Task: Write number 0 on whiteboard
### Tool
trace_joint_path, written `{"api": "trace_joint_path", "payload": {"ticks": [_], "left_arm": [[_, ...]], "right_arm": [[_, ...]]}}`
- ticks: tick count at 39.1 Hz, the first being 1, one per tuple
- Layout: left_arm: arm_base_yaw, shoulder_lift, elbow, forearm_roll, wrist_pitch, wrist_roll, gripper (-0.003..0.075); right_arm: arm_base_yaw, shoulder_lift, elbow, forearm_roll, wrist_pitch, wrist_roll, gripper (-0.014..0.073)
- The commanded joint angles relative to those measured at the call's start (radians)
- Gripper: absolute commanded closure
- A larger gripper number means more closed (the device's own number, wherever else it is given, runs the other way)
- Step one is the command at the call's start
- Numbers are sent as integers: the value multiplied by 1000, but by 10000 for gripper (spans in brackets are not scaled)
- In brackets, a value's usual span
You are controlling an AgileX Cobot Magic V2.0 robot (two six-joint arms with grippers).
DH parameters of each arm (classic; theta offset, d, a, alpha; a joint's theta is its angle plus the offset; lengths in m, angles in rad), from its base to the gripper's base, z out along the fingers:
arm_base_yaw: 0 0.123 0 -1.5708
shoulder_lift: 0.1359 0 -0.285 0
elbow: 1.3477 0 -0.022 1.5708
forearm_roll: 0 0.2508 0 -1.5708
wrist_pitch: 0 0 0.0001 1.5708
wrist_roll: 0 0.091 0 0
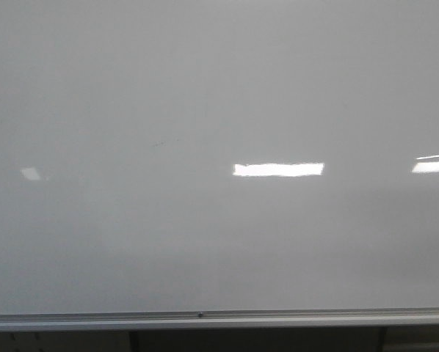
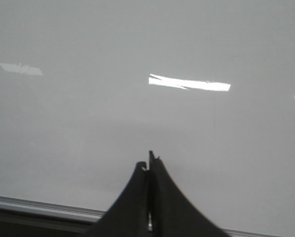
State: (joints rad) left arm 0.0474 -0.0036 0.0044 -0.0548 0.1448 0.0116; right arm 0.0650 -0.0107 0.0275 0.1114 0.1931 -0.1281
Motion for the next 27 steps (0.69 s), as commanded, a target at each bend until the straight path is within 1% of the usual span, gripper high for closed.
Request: {"api": "trace_joint_path", "payload": {"ticks": [1,23,27], "left_arm": [[-8,-19,23,-1,-81,-5,740],[-8,-19,23,-1,-88,-5,740],[-8,-19,23,-1,-94,-5,740]], "right_arm": [[1,-15,0,-8,-76,-2,662],[1,-15,0,-8,-77,-2,662],[1,-15,0,-8,-96,-2,662]]}}
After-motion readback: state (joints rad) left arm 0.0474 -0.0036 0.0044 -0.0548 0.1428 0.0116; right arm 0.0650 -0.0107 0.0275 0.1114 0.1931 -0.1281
